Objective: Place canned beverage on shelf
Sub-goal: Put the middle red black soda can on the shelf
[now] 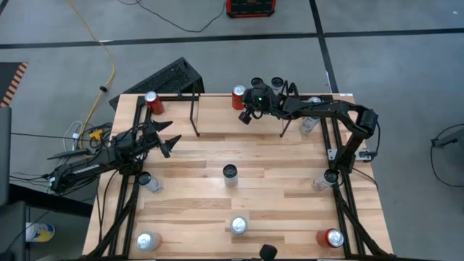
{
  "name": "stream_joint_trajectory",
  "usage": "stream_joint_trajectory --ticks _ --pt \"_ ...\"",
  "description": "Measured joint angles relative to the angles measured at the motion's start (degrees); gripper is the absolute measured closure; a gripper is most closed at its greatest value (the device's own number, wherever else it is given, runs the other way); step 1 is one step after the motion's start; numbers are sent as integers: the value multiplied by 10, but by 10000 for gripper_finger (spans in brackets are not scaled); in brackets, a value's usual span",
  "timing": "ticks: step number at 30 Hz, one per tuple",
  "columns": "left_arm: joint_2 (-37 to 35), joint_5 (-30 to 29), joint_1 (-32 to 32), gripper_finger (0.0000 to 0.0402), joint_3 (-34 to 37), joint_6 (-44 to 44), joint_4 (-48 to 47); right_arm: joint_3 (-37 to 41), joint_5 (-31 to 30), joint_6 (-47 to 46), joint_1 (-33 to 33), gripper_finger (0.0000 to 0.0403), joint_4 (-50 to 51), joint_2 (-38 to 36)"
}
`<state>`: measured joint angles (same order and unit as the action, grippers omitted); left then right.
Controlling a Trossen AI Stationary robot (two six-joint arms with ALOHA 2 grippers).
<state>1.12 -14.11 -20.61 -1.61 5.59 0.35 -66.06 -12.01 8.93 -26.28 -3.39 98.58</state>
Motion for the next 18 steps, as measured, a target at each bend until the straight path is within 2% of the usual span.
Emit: stream_joint_trajectory --ticks 12,18 --pt "0 0 0 27 0 0 0 0 12 3 4 383 24 0" --pt "0 0 0 27 0 0 0 0 12 4 -3 383 -1 12"
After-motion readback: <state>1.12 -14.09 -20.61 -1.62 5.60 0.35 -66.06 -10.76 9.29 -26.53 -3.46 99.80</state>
